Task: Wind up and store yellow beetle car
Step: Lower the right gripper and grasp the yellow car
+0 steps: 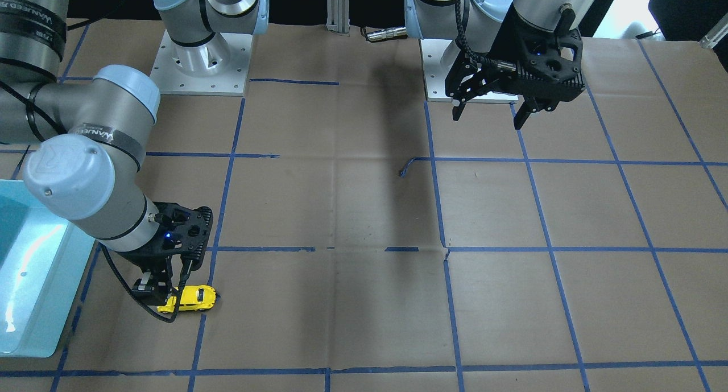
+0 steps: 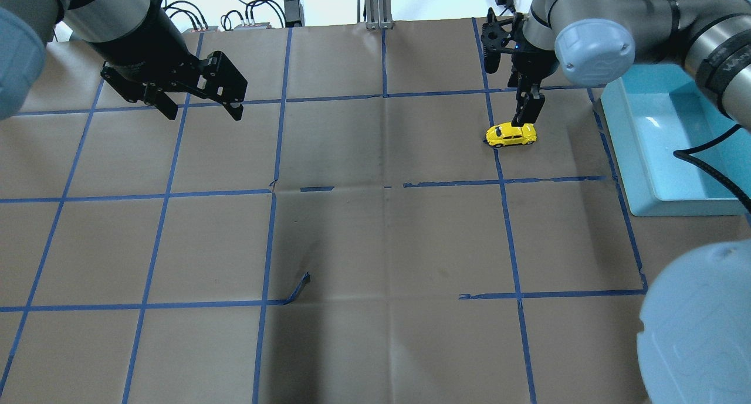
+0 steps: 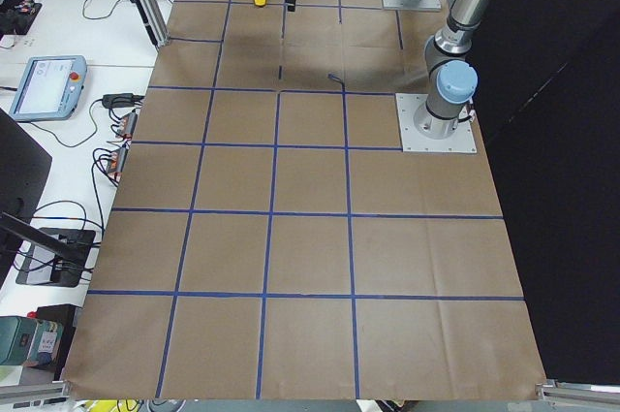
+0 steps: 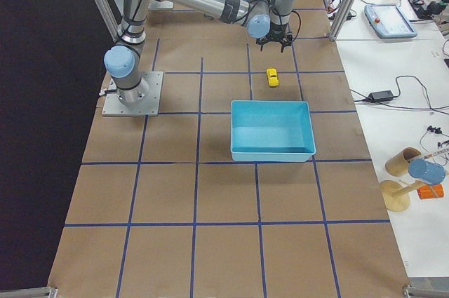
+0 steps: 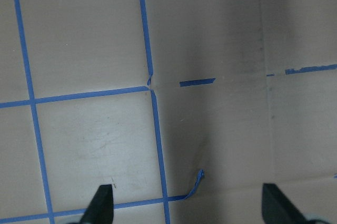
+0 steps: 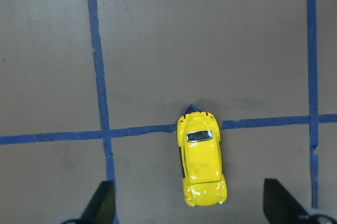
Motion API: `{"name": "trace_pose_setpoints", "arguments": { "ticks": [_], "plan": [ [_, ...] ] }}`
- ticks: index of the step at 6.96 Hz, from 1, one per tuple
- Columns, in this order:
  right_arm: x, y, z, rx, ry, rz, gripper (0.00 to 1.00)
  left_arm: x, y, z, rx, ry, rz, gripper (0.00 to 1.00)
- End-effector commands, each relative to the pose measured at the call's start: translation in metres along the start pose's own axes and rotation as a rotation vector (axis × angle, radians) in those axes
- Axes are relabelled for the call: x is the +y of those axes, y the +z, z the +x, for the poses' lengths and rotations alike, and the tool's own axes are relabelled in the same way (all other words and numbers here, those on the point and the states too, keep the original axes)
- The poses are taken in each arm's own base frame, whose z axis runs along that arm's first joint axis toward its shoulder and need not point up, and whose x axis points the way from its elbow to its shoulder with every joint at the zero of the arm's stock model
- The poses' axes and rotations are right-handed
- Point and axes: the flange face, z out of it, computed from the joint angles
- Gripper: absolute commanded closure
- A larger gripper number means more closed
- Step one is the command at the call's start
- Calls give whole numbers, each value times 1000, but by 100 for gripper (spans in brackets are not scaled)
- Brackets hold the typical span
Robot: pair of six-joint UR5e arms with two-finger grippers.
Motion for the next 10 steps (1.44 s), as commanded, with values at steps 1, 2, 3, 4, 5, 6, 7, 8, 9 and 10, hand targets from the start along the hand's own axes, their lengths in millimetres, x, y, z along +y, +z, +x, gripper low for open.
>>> {"name": "trace_pose_setpoints", "arguments": {
  "ticks": [1,2,3,4,5,6,7,8,9,10],
  "plan": [
    [23,40,11,49,-92,-1,0,0,-1,0,0,1,3,1],
    [32,47,13,56,-129,-2,0,0,-1,0,0,1,4,1],
    [33,62,16,40,-132,0,0,0,-1,0,0,1,4,1],
    [36,75,18,25,-156,1,0,0,-1,0,0,1,4,1],
    [37,82,21,30,-147,-3,1,0,-1,0,0,1,3,1],
    [37,90,21,18,-142,0,1,0,0,0,-6,2,1,1],
    [37,104,21,-2,-134,7,1,0,0,0,-6,2,1,1],
    [36,110,20,-12,-91,11,1,1,0,0,-7,2,-3,1],
    [34,111,20,-12,-64,12,2,0,-1,0,-6,5,0,1],
    [34,111,20,-12,-64,5,11,0,-1,0,-3,2,1,1]
  ]
}}
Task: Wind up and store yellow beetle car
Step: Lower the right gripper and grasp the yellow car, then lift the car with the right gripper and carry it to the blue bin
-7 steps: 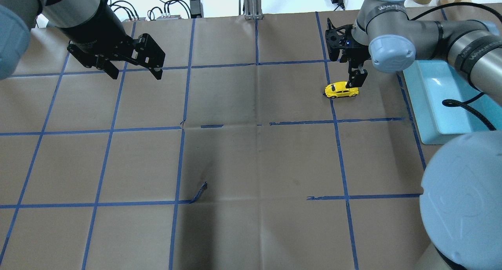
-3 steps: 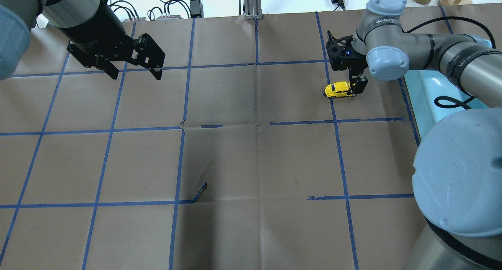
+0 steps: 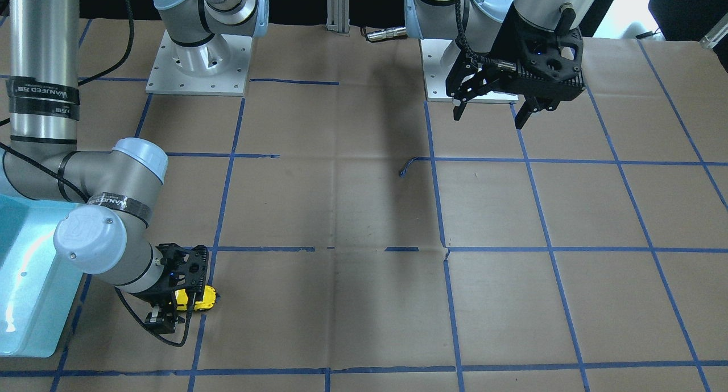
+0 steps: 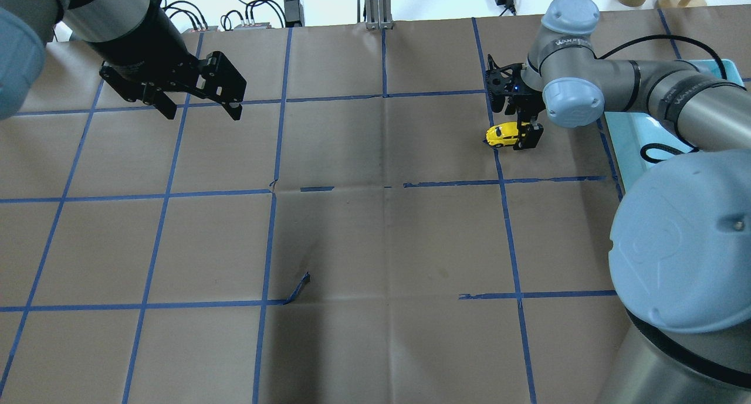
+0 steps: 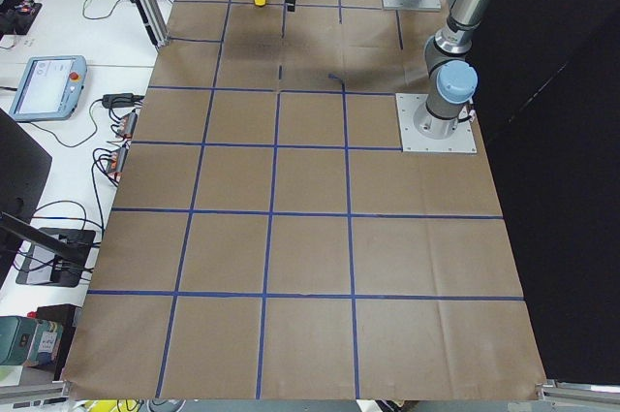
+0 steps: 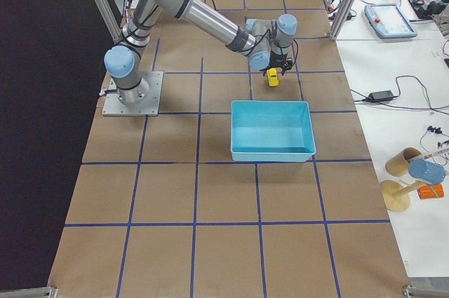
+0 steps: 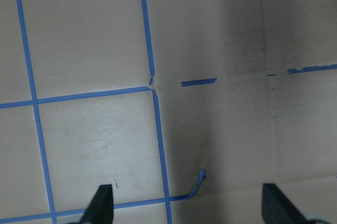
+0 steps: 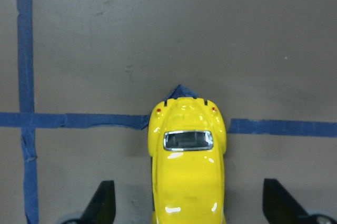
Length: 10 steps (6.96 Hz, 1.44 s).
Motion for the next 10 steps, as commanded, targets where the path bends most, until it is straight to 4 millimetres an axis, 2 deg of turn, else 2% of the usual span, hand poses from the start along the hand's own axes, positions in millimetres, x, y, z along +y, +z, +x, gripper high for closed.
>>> {"name": "trace_pose_setpoints", "arguments": {
  "ticks": [1,2,4,5,6,7,8,9,10],
  "plan": [
    [-1,-2,0,1,28,-18,40,-1,0,0,5,-1,1,1],
    [2,0,-1,-7,39,-50,59,-1,1,1,7,-1,0,1],
    [1,-9,-1,0,37,-60,71,-1,0,2,10,0,2,1],
    [1,-22,3,23,37,-61,74,-1,1,1,9,0,0,1],
    [1,-50,4,61,38,-62,75,-1,2,1,6,0,-2,1],
    [7,-88,1,77,49,-63,75,-4,5,1,9,0,-6,1],
    [30,-130,0,79,86,-66,75,-5,6,1,11,0,-9,1],
    [80,-165,-9,45,166,-57,75,-5,7,2,11,0,-11,1],
    [134,-198,-28,51,217,-65,75,-4,6,3,11,4,-9,1]
  ]
}}
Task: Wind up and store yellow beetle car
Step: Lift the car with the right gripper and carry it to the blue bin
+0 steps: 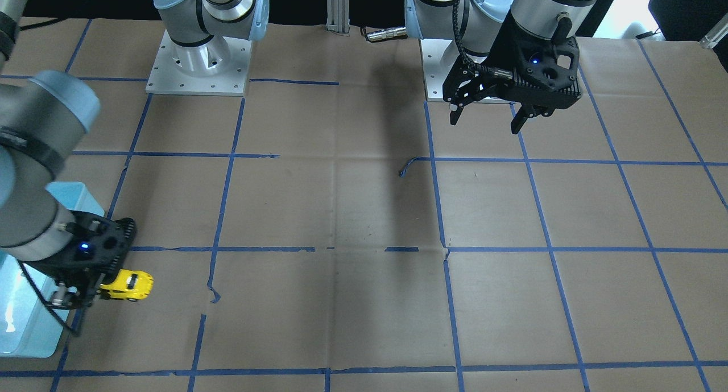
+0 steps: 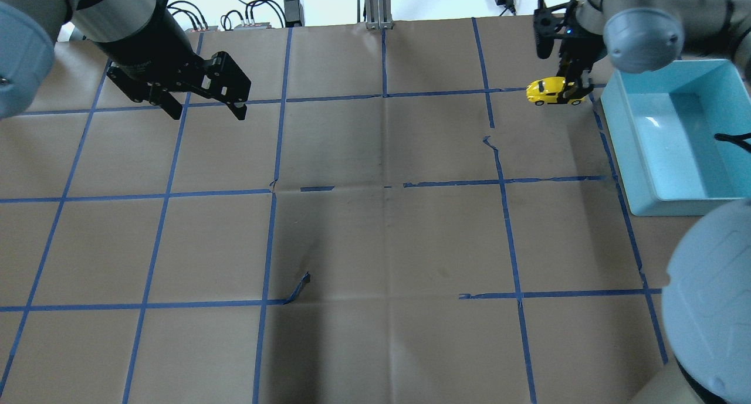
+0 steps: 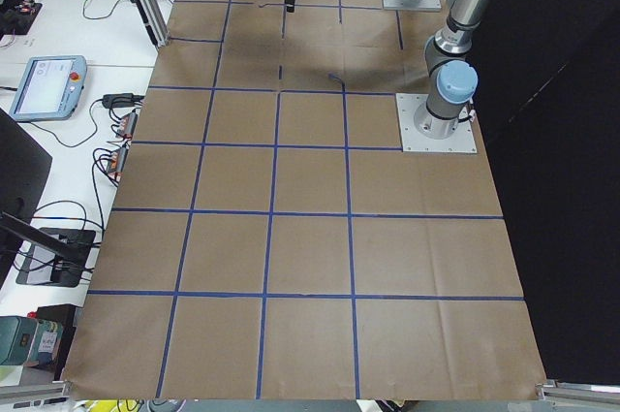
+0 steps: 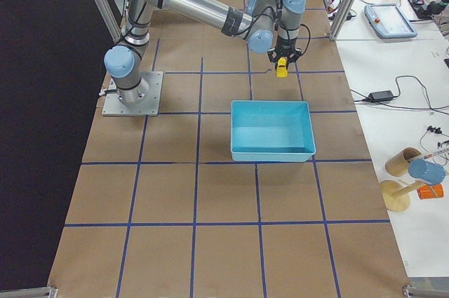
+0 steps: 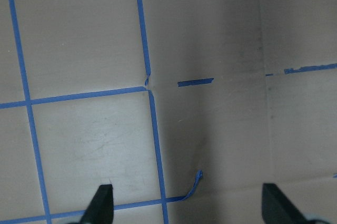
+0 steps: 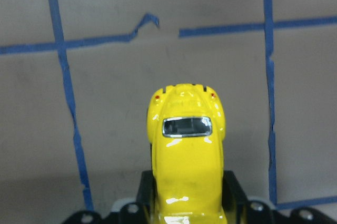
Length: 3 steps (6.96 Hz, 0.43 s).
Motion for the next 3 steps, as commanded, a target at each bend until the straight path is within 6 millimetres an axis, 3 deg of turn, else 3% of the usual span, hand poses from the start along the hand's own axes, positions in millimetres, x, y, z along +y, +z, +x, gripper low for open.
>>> {"name": "trace_pose_setpoints", "arguments": {
  "ticks": [1,3],
  "plan": [
    [122,-41,-22,-32,46,-5,75,0,0,1,0,2,0,1],
    [213,-5,-41,-79,-1,23,75,2,-2,1,-6,4,4,1]
  ]
}}
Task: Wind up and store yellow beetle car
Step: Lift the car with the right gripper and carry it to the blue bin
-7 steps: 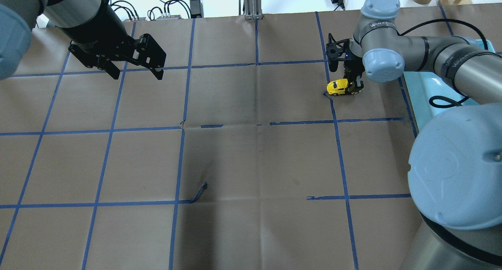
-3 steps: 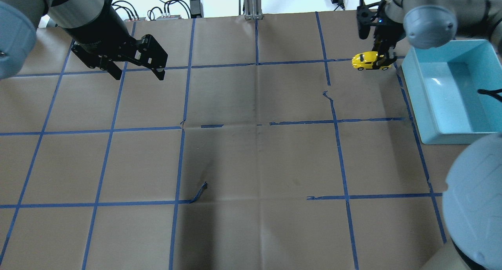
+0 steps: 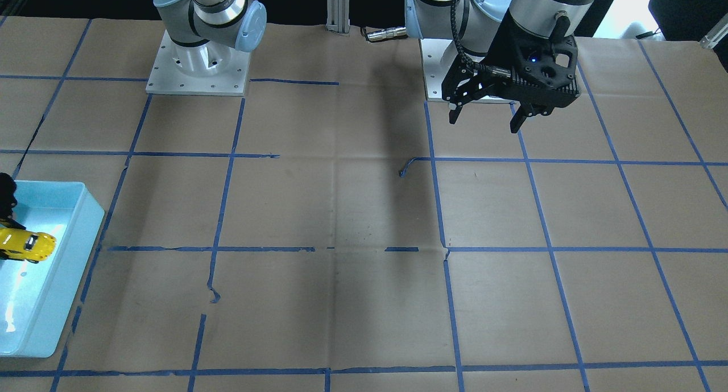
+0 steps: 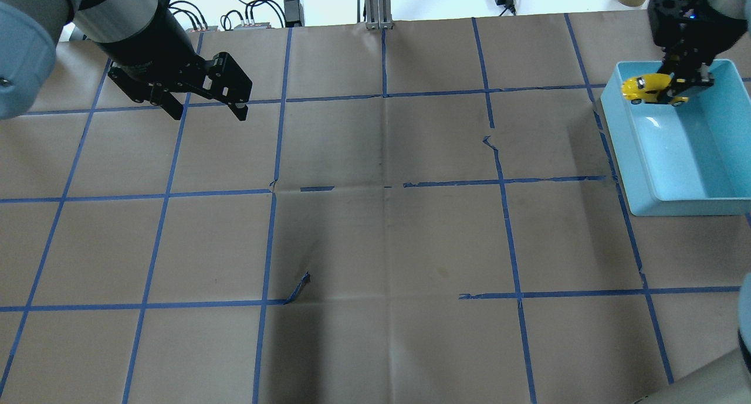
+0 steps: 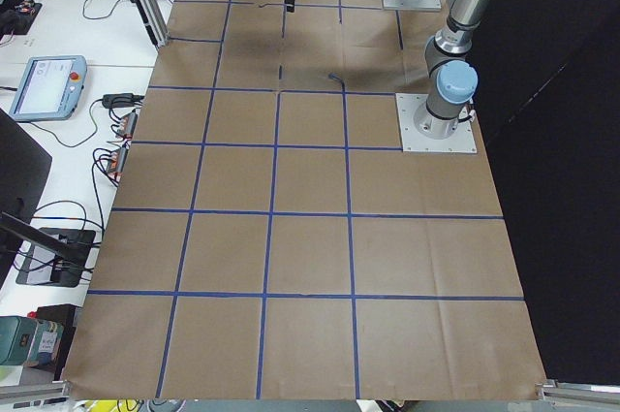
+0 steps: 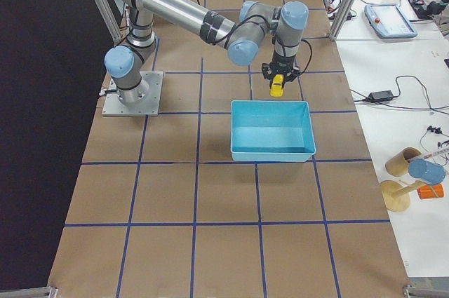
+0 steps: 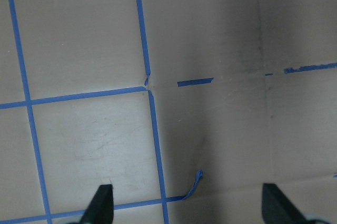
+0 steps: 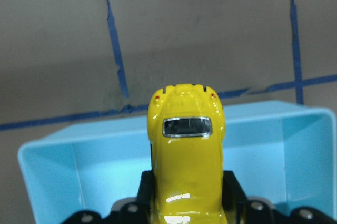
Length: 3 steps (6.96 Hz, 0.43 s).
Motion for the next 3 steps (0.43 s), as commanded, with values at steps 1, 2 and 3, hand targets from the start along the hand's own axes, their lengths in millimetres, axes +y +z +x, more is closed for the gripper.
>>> {"name": "trace_pose_setpoints", "arguments": {
  "ticks": [1,2,3],
  "plan": [
    [84,43,-14,-27,-38,24,75,3,-4,0,-4,1,8,1],
    [92,75,-3,14,-107,2,75,1,-1,-1,-1,-1,3,1],
    [96,102,7,15,-131,1,74,-2,2,-1,0,-1,-5,1]
  ]
}}
